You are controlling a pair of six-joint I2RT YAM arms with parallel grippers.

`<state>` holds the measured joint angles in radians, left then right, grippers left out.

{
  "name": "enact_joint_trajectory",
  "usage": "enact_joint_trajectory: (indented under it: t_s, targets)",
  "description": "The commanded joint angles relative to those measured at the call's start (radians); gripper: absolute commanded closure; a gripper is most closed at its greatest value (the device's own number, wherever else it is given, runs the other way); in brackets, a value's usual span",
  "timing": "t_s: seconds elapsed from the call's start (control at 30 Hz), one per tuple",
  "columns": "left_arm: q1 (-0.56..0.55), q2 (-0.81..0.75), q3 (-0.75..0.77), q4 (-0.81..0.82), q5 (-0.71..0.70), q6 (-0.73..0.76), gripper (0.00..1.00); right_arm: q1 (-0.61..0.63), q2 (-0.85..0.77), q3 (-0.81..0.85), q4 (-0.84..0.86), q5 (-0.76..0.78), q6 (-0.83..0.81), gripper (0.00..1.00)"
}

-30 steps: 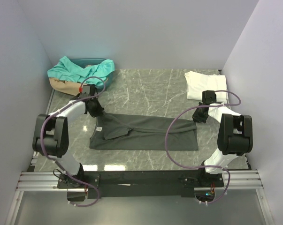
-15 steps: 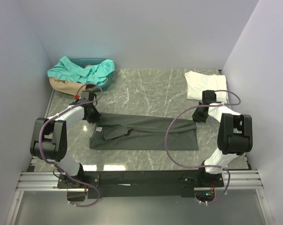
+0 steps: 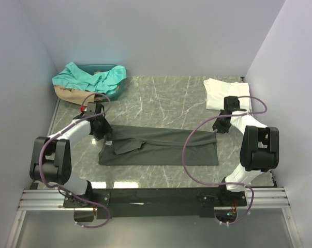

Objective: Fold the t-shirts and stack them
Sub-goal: Fold the tshirt

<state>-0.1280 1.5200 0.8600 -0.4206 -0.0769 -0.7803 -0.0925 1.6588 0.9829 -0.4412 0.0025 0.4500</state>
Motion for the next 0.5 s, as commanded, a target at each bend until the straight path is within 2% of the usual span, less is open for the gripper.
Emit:
enact_joint_trajectory:
  t_s: [0.0,0.17,0.3,0.47]
  targets:
    - [-0.016,-0.061,0.053,-0.029,-0.014,0.019,0.45,-0.006,-0.106,0.085,-0.048,0.051,-0.007,0.66]
    - [-0.062,-0.154,0.056,-0.040,-0.018,-0.008,0.41,0.003,-0.214,0.131,-0.112,0.053,0.010,0.65]
    - [-0.104,-0.224,0.030,-0.015,0.037,-0.019,0.39,0.063,-0.303,0.125,-0.125,0.024,0.016,0.65]
    - [-0.108,-0.283,-0.041,-0.006,0.103,-0.031,0.30,0.339,-0.369,0.074,-0.067,-0.088,0.077,0.65]
